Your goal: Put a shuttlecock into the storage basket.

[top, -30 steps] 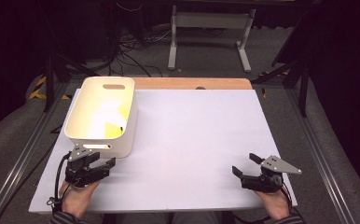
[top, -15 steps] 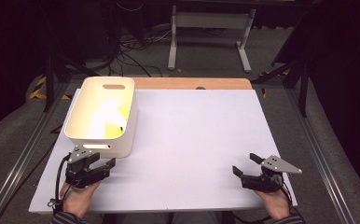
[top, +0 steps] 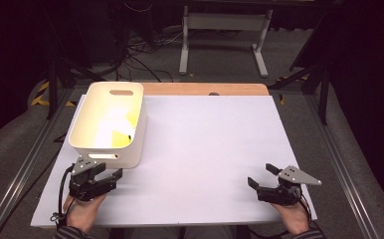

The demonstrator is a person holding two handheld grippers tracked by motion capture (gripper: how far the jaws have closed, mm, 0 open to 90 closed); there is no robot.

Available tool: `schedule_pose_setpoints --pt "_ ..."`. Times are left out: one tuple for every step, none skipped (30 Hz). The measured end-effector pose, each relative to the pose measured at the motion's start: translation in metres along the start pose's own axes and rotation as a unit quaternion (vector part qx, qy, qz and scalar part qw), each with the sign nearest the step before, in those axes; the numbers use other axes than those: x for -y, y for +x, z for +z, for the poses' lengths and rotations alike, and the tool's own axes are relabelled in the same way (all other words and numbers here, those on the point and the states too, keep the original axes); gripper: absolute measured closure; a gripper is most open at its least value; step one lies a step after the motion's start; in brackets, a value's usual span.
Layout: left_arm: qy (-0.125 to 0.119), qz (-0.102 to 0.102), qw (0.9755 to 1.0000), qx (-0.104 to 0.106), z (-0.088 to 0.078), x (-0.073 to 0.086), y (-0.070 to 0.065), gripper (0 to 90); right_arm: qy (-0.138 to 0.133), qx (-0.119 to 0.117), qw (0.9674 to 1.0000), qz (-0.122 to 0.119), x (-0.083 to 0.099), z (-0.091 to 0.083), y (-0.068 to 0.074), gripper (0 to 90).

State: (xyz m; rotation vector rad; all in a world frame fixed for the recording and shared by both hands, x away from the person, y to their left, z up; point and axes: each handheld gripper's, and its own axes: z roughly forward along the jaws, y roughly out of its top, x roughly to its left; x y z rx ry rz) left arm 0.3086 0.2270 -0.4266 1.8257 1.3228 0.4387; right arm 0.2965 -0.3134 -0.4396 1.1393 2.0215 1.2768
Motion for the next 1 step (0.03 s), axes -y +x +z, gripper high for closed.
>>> schedule_pose_setpoints --pt "0.0 -0.001 1.0 0.0 0.0 0.0 0.0001 33.5 -0.001 0.0 1.0 -0.001 -0.0001 -0.0001 0.0 14.1"
